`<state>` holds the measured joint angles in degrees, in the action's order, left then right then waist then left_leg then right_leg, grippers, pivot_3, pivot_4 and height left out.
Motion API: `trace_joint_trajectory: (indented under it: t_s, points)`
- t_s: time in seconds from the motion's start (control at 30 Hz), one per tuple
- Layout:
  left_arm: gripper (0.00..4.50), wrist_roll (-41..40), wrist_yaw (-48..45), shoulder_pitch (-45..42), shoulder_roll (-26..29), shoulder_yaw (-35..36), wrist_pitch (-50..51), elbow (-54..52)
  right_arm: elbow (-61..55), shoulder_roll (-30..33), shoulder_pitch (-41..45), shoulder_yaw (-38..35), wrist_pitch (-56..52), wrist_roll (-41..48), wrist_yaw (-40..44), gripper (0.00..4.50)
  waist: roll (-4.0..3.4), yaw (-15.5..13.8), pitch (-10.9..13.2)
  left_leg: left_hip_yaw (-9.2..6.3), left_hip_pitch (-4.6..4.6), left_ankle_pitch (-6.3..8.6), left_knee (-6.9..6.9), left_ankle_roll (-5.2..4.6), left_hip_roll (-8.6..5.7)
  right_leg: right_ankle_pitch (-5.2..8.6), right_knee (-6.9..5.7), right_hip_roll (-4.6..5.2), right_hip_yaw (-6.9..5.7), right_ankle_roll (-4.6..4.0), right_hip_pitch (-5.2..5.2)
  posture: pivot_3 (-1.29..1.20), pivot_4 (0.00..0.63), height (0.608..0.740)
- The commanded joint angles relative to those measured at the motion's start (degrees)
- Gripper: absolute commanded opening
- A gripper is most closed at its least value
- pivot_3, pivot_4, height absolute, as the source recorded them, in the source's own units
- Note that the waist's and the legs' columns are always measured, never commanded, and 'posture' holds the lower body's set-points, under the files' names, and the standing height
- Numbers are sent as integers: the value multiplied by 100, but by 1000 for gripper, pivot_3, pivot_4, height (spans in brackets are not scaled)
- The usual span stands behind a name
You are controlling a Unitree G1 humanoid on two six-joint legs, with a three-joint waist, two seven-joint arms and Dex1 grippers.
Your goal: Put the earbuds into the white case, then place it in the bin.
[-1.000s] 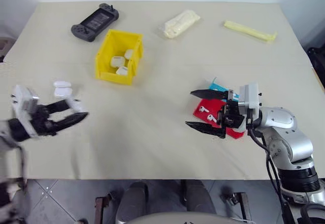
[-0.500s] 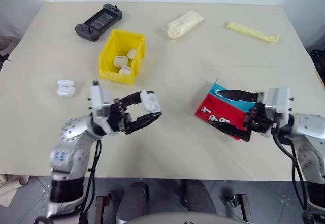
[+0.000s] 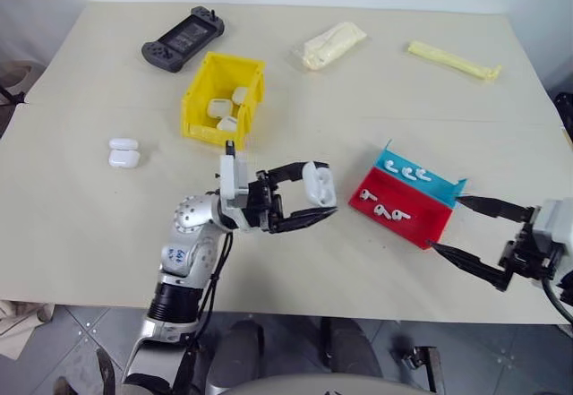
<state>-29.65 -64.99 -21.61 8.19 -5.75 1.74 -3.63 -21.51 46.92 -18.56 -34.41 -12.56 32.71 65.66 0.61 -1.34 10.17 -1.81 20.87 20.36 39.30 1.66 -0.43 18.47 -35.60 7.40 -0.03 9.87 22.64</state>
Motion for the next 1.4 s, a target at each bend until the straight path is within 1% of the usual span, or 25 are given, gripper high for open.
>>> trace_joint_trajectory:
  t_s: [0.03, 0.17, 0.27, 0.4, 0.5, 0.53, 0.6, 0.63, 0.73, 0.83, 1.0, 1.07, 1.13, 1.2, 1.4]
  points:
    - [2807, -167, -53, -26, -79, -65, -80, -42, 86, 219, -20, -263, 64, -49, 97, 4500, 0, 4, 0, 0, -8, 0, -2, 0, 1, 0, 1, -1, 0, 0, -6, 0, 150, 740]
    - [2807, -126, -131, -47, -55, -78, -102, 64, -180, 632, 207, 37, -441, -84, -91, 4500, -3, 10, 0, 4, -24, 0, -9, 0, 1, 0, 4, -1, 4, 0, -17, 0, 150, 740]
    - [2807, -79, -185, -66, -30, -77, -165, 145, -554, 1114, 531, 435, -1401, -5, -498, 4500, -4, 5, -1, 3, -27, 0, -9, 0, 1, 0, 5, 0, 4, -1, -18, 0, 150, 740]
    - [2807, -13, -214, -109, 29, -73, -263, 271, -954, 1859, 1467, 1448, -2520, 248, -624, 4500, -5, 5, 0, 1, -25, 0, -9, 0, 1, 0, 7, 3, 4, -1, -17, 0, 150, 740]
    - [2807, 23, -210, -94, 37, -105, -324, 297, -864, 2232, 2188, 2050, -3209, 290, -695, 4500, -6, -11, 1, -4, -24, 0, -9, 0, 3, 1, 13, 0, -1, -2, -19, 0, 150, 740]
    - [2807, 33, -191, -84, 34, -116, -333, 296, -791, 2316, 2539, 2388, -3365, 186, -697, 4500, -7, -11, 1, -5, -20, 0, -9, 0, 0, 1, 13, 3, -1, -2, -17, 0, 150, 740]
    - [2807, 48, -156, -76, 26, -141, -348, 295, -691, 2388, 2968, 2797, -3529, 49, -687, 4500, -7, -12, 1, -8, -14, 1, -8, -1, -1, 1, 17, 4, -2, -2, -13, 0, 150, 740]
    - [2807, 54, -149, -55, 27, -154, -360, 283, -655, 2444, 3265, 3227, -3634, -174, -656, 4500, -7, -8, 1, -12, -11, 1, -8, -1, 0, 1, 19, 4, -5, -2, -12, 0, 150, 740]
    - [2807, 80, -115, -17, 20, -205, -398, 262, -449, 2364, 3818, 4048, -3677, -653, -610, 4500, -9, 3, 0, -26, 10, 1, -7, -1, 0, 1, 28, 6, -23, -2, -3, 0, 150, 740]
    - [2807, 86, -72, 8, 37, -235, -429, 234, -156, 2236, 4201, 4509, -3632, -1040, -629, 4500, -10, 1, 0, -40, 27, 0, -6, 1, -1, 0, 29, 8, -38, -2, 5, 0, 150, 740]
    - [2807, 102, 2, 60, 71, -251, -445, 180, 183, 2134, 4562, 4901, -3449, -1487, -489, 4500, -13, 2, -1, -46, 32, -1, -6, 2, -2, 0, 25, 8, -46, -3, 4, 0, 150, 740]
    - [2807, 102, 26, 87, 74, -266, -442, 152, 236, 2110, 4633, 4982, -3400, -1575, -396, 4106, -14, 1, -1, -46, 32, -1, -5, 3, -2, 0, 25, 9, -46, -3, 4, 0, 150, 740]
    - [2807, 104, 50, 115, 76, -287, -436, 118, 293, 2064, 4703, 5018, -3365, -1656, -335, 3578, -14, 4, -1, -51, 33, -2, -6, 3, -1, 0, 24, 8, -51, -3, 4, 0, 150, 740]
    - [2807, 107, 77, 146, 74, -306, -426, 80, 395, 2018, 4790, 5073, -3270, -1791, -269, 2881, -14, 4, -1, -50, 34, -2, -5, 3, -2, 0, 18, 9, -51, -3, 4, 0, 150, 740]
    - [2807, 80, 113, 174, 103, -337, -404, 38, 648, 1885, 5003, 5283, -3003, -2178, -95, 2881, -14, 4, -1, -52, 34, -2, -5, 4, -3, 0, 18, 10, -51, -3, 3, 0, 150, 740]
